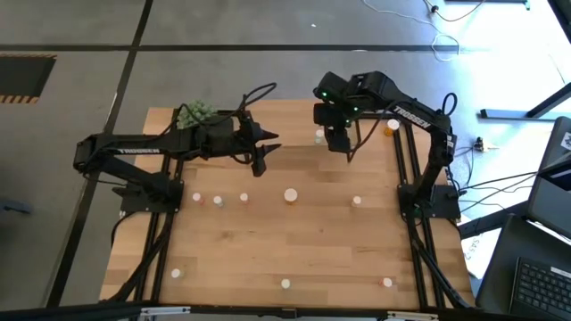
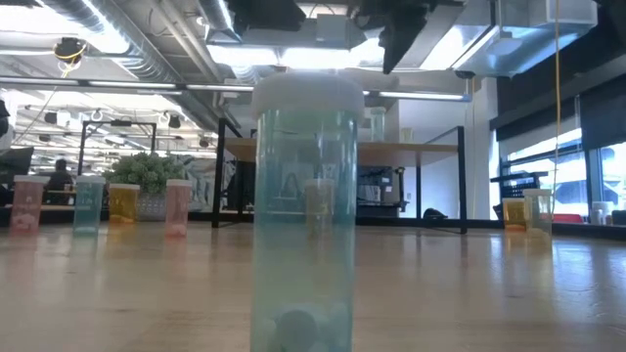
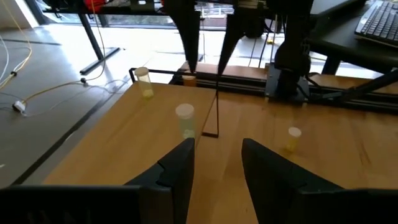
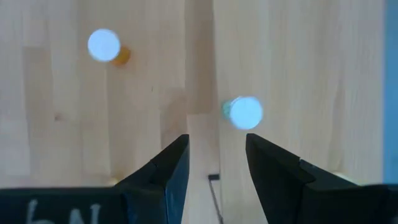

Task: Pick and place medicine bottles onto shelf by color
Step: Put the top right blue medicine bottle on the shelf

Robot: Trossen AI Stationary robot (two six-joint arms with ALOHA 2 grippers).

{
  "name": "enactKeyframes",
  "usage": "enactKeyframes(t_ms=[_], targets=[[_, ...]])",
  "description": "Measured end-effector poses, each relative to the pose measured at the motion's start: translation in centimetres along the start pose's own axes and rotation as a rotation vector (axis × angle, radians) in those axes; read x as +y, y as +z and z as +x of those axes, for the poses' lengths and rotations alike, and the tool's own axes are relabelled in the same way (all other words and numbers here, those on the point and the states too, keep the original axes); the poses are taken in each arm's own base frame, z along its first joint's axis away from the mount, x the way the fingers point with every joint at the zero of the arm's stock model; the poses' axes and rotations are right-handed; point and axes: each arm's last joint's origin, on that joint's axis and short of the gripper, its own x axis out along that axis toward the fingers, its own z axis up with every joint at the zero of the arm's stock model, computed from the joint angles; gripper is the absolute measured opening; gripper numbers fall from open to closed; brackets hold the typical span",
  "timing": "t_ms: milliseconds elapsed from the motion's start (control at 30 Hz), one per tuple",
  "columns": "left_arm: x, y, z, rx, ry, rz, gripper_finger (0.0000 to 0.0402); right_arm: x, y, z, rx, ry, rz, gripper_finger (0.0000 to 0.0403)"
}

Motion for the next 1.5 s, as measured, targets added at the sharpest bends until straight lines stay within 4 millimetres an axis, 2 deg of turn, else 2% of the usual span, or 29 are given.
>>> enactKeyframes(t_ms=[300,567,667,967,1500], targets=[[0.0,0.0,0.0,0.000,-0.001,0.000,0.0128,-0.3,0.4,0.2,-0.018,-0.044,0.023,0.0161],[0.0,0.0,0.0,0.000,0.000,-0.001,0.0128,-0.7,0.9,2.0,0.026,-0.027,0.048,0.0161],[0.0,0.0,0.0,0.000,0.000,-0.001,0.0128,-1.3,0.7,2.6,0.055,-0.022,0.069,0.0161],[0.0,0.0,0.0,0.000,0.000,-0.001,0.0128,-3.4,-0.1,2.6,0.020,0.072,0.184,0.0161],[0.0,0.0,0.0,0.001,0.000,0.000,0.0128,-3.4,-0.4,2.7,0.036,0.103,-0.091,0.0161]])
